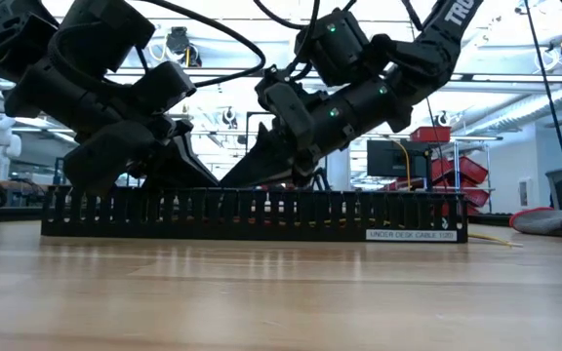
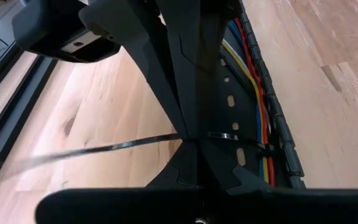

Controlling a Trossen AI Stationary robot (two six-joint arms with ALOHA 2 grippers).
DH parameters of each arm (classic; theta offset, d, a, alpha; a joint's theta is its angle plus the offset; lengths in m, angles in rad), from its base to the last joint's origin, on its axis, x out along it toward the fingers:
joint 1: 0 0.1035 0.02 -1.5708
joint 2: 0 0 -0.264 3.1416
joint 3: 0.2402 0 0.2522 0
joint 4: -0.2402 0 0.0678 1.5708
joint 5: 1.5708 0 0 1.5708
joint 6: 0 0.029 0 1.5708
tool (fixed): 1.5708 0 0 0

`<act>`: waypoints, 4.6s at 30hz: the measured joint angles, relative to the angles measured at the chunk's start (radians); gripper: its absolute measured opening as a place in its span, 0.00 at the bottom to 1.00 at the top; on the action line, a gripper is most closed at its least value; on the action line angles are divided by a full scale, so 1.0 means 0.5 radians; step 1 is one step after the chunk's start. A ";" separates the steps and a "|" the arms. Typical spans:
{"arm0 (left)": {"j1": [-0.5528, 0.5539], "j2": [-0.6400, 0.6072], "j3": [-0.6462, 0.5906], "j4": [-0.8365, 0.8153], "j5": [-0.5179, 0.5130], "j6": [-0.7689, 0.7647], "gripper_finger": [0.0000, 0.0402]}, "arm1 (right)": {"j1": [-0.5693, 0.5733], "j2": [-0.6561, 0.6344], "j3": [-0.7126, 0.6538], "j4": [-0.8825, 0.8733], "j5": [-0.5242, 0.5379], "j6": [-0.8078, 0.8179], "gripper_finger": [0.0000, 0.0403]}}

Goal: Ziptie cables
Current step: Put the zip-tied cable into the black cable duct

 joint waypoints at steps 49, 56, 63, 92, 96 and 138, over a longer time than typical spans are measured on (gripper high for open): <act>-0.040 -0.003 0.004 0.003 0.051 0.086 0.00 | 0.056 -0.202 -0.001 -0.375 0.346 -0.031 0.00; -0.040 -0.002 0.003 0.004 0.054 0.090 0.00 | 0.117 -0.185 -0.001 -0.250 0.337 -0.076 0.00; -0.040 -0.002 0.002 0.005 0.068 0.124 0.00 | 0.117 -0.108 -0.001 -0.107 0.273 -0.121 0.00; -0.099 -0.015 -0.003 0.013 -0.262 0.128 0.00 | 0.082 0.022 0.001 -0.150 0.234 -0.106 0.00; -0.098 -0.015 -0.004 0.039 -0.271 0.120 0.00 | 0.083 0.022 0.001 -0.156 0.232 -0.118 0.00; -0.042 0.032 0.026 0.155 -0.221 0.084 0.00 | 0.032 0.143 0.510 -0.951 0.163 -0.833 0.00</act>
